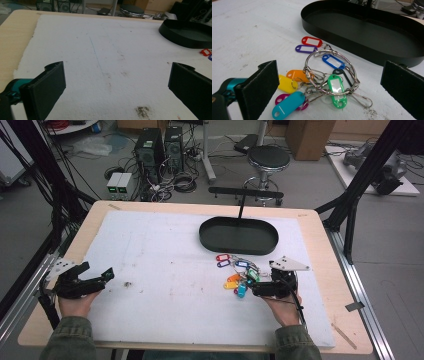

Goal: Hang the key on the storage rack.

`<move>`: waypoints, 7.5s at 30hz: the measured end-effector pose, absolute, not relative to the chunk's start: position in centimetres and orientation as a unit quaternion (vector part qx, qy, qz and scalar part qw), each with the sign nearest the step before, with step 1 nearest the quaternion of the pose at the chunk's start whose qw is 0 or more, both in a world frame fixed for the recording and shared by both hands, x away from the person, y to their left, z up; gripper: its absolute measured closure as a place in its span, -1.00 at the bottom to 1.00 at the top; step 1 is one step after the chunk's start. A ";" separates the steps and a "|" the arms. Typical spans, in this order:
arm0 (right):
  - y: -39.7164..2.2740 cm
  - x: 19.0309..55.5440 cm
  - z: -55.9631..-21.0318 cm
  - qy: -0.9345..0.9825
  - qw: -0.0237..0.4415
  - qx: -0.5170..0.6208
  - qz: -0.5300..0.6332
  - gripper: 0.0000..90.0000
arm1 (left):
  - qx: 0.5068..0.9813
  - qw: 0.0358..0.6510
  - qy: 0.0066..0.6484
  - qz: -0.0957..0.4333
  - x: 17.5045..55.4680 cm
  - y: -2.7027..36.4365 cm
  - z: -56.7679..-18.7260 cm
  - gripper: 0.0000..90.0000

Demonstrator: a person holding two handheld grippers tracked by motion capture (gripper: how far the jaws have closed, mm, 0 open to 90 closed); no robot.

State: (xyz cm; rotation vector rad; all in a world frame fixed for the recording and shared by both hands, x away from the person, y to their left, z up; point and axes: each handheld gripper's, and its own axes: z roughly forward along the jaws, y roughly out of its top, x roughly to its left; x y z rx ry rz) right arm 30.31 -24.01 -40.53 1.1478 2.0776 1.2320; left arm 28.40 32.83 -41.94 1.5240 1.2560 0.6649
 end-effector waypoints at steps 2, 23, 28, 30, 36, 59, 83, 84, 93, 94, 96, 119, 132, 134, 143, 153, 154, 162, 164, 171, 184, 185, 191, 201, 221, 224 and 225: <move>-23.9 30.5 -40.5 0.756 0.225 0.419 0.450 -0.98 | 0.632 0.504 0.520 0.276 28.5 32.8 -42.0 -0.96; -21.2 33.6 -41.6 0.803 0.181 0.394 0.408 -0.98 | 0.637 0.501 0.516 0.277 28.6 32.7 -42.1 -0.96; -20.3 34.4 -41.6 0.815 0.182 0.387 0.390 -0.98 | 0.636 0.503 0.516 0.277 28.6 32.7 -42.1 -0.96; -20.0 34.7 -41.6 0.820 0.179 0.384 0.385 -0.98 | 0.635 0.503 0.516 0.277 28.6 32.7 -42.1 -0.96; -19.4 35.2 -42.1 0.834 0.165 0.375 0.368 -0.81 | 0.634 0.506 0.512 0.283 28.5 32.7 -42.0 -0.96; -18.7 36.2 -42.8 0.846 0.119 0.403 0.328 0.50 | 0.636 0.504 0.512 0.281 28.7 32.7 -42.0 -0.96; -18.6 34.5 -39.9 0.848 0.162 0.374 0.337 0.82 | 0.634 0.501 0.518 0.281 28.6 32.8 -42.0 -0.96; -18.6 34.5 -39.9 0.848 0.162 0.374 0.337 0.82 | 0.634 0.501 0.517 0.282 28.6 32.8 -42.0 -0.96; -20.3 34.1 -37.4 0.828 0.194 0.371 0.373 0.82 | 0.634 0.503 0.517 0.279 28.8 32.7 -42.1 -0.96; -20.4 34.1 -37.0 0.828 0.195 0.370 0.373 0.82 | 0.635 0.503 0.516 0.279 28.8 32.7 -42.1 -0.96; -20.5 34.3 -36.3 0.827 0.202 0.368 0.374 0.82 | 0.634 0.503 0.517 0.280 28.8 32.7 -42.1 -0.96; -21.4 35.8 -31.3 0.815 0.211 0.351 0.411 0.82 | 0.637 0.501 0.516 0.278 28.8 32.7 -42.1 -0.96; -20.7 37.3 -28.6 0.815 0.212 0.339 0.420 0.82 | 0.637 0.502 0.516 0.276 28.8 32.7 -42.2 -0.96; -20.6 37.5 -28.2 0.814 0.212 0.339 0.423 0.82 | 0.639 0.501 0.515 0.275 28.9 32.7 -42.2 -0.96; -20.7 38.6 -26.2 0.805 0.212 0.340 0.437 0.82 | 0.643 0.500 0.513 0.270 28.9 32.6 -42.2 -0.96; -20.1 39.9 -24.6 0.807 0.213 0.333 0.439 0.82 | 0.640 0.504 0.515 0.267 29.0 32.7 -42.3 -0.96; -20.1 40.1 -24.5 0.807 0.213 0.334 0.438 0.82 | 0.640 0.504 0.515 0.267 29.0 32.7 -42.3 -0.96; -19.2 41.6 -23.1 0.810 0.214 0.327 0.437 0.82 | 0.639 0.507 0.515 0.265 29.1 32.7 -42.4 -0.96; -18.9 42.1 -22.9 0.813 0.218 0.324 0.432 0.82 | 0.638 0.507 0.515 0.264 29.1 32.7 -42.4 -0.96; -18.5 43.7 -22.4 0.818 0.211 0.325 0.426 0.82 | 0.636 0.512 0.516 0.260 29.1 32.7 -42.4 -0.96; -17.6 46.7 -23.0 0.815 0.212 0.339 0.420 0.82 | 0.637 0.514 0.516 0.254 29.1 32.6 -42.4 -0.96; -17.6 47.0 -23.0 0.815 0.215 0.340 0.417 0.82 | 0.637 0.514 0.516 0.255 29.1 32.6 -42.4 -0.96; -17.3 48.4 -22.7 0.816 0.222 0.348 0.406 0.82 | 0.636 0.514 0.517 0.255 29.1 32.7 -42.4 -0.96; -17.7 50.6 -24.2 0.819 0.228 0.371 0.374 0.82 | 0.633 0.515 0.519 0.255 28.9 32.9 -42.5 -0.96; -16.9 52.0 -26.0 0.827 0.243 0.374 0.342 0.82 | 0.632 0.516 0.519 0.255 28.9 33.0 -42.5 -0.96; -17.0 52.1 -26.2 0.826 0.237 0.382 0.340 0.81 | 0.634 0.515 0.519 0.251 28.9 33.0 -42.5 -0.96; -17.0 52.1 -26.3 0.825 0.236 0.384 0.341 0.80 | 0.634 0.515 0.519 0.251 28.9 33.0 -42.5 -0.96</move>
